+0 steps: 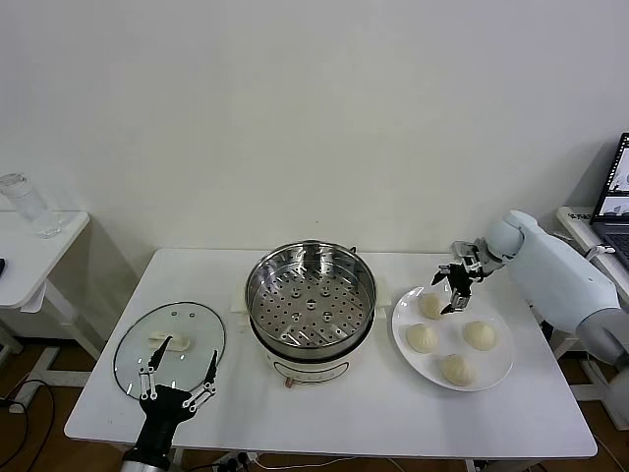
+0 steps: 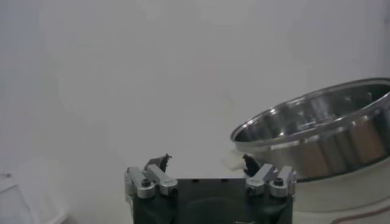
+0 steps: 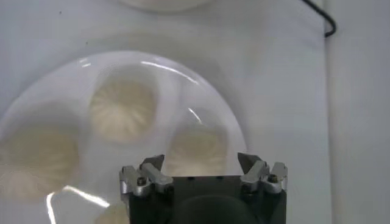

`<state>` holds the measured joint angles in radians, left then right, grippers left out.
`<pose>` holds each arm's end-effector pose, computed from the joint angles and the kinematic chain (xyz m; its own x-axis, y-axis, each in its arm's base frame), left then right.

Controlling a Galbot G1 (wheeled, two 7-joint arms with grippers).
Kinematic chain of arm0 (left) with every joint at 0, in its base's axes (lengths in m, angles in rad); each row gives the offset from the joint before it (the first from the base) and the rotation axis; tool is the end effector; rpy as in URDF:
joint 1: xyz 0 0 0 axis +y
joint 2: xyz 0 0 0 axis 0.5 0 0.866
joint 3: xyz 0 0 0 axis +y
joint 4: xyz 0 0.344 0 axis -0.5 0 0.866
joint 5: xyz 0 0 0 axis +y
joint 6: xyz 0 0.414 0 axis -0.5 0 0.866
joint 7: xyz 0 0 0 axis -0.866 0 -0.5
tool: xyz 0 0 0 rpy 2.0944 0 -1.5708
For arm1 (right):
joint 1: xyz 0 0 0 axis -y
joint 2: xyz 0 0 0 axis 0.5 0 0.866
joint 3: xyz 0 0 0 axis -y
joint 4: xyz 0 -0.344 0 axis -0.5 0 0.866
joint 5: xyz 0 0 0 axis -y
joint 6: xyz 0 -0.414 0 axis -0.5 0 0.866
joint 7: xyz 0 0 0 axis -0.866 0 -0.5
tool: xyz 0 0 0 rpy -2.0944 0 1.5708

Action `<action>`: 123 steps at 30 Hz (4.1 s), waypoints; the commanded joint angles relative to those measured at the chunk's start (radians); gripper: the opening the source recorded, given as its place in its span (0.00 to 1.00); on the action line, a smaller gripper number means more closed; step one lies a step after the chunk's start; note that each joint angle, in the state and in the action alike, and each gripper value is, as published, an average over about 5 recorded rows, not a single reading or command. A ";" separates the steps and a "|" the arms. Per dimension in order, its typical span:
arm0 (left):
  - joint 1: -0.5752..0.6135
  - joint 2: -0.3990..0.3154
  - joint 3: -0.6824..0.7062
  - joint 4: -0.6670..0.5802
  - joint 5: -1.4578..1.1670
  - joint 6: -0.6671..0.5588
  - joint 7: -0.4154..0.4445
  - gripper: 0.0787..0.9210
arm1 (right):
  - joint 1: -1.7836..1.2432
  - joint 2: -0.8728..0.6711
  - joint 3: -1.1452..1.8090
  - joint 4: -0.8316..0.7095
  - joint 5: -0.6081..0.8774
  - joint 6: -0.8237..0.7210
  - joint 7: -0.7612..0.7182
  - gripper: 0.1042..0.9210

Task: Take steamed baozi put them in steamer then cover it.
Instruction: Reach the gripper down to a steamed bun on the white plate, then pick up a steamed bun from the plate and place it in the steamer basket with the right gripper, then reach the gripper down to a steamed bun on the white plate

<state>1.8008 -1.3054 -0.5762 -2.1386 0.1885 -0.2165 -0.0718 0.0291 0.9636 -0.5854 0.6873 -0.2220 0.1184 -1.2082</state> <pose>0.1773 0.0495 -0.3204 -0.9918 0.1221 -0.0365 0.0975 0.9111 0.4004 0.6536 -0.1857 -0.2195 -0.1506 -0.1926 0.9697 -0.9826 -0.0788 -0.1683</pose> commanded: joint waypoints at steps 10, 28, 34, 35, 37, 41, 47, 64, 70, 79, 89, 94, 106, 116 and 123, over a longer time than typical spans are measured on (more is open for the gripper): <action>-0.003 -0.001 -0.007 0.006 -0.002 -0.005 -0.002 0.88 | -0.017 0.055 -0.006 -0.059 -0.090 0.025 0.044 0.85; -0.001 -0.003 -0.010 -0.008 -0.004 -0.008 -0.002 0.88 | 0.140 -0.068 -0.116 0.219 -0.015 0.100 0.013 0.64; -0.001 -0.002 -0.004 -0.012 -0.003 -0.007 -0.002 0.88 | 0.364 -0.074 -0.255 0.381 0.101 0.252 -0.030 0.66; -0.001 -0.002 -0.003 -0.012 -0.003 -0.008 -0.002 0.88 | 0.400 -0.066 -0.277 0.404 0.124 0.269 -0.033 0.66; -0.001 -0.002 -0.001 -0.013 -0.003 -0.009 -0.002 0.88 | 0.469 -0.043 -0.313 0.439 0.162 0.298 -0.039 0.67; -0.001 -0.002 0.004 -0.018 -0.003 -0.009 -0.002 0.88 | 0.564 0.020 -0.367 0.482 0.202 0.356 -0.047 0.68; 0.003 -0.001 0.005 -0.023 -0.003 -0.011 -0.003 0.88 | 0.569 0.105 -0.392 0.533 0.170 0.431 -0.048 0.68; 0.007 -0.007 0.003 -0.019 -0.003 -0.015 -0.005 0.88 | 0.390 0.305 -0.424 0.436 -0.035 0.449 -0.047 0.68; 0.009 -0.004 -0.003 -0.021 -0.003 -0.019 -0.007 0.88 | 0.344 0.369 -0.392 0.323 -0.112 0.469 -0.038 0.68; 0.008 -0.002 -0.005 -0.016 -0.004 -0.026 -0.009 0.88 | 0.302 0.421 -0.379 0.241 -0.158 0.483 -0.019 0.68; 0.005 -0.002 -0.011 -0.014 -0.002 -0.021 -0.017 0.88 | 0.286 0.460 -0.366 0.190 -0.197 0.489 0.009 0.72; 0.004 -0.002 -0.016 -0.014 0.000 -0.022 -0.019 0.88 | 0.307 0.429 -0.363 0.236 -0.147 0.486 0.009 0.84; 0.000 0.013 -0.002 -0.008 -0.001 -0.021 -0.020 0.88 | 0.596 0.035 -0.501 0.499 0.430 0.121 -0.088 0.88; -0.016 0.020 0.021 0.006 -0.007 -0.021 -0.020 0.88 | 0.689 -0.217 -0.795 0.479 0.657 -0.152 -0.049 0.88; -0.033 0.019 0.025 0.012 -0.011 -0.017 -0.020 0.88 | 0.536 -0.292 -0.872 0.562 0.666 -0.209 0.045 0.88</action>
<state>1.7791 -1.2857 -0.5564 -2.1332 0.1800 -0.2362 -0.0915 0.6150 0.8389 -1.3007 1.1731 0.3013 0.0699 -1.2272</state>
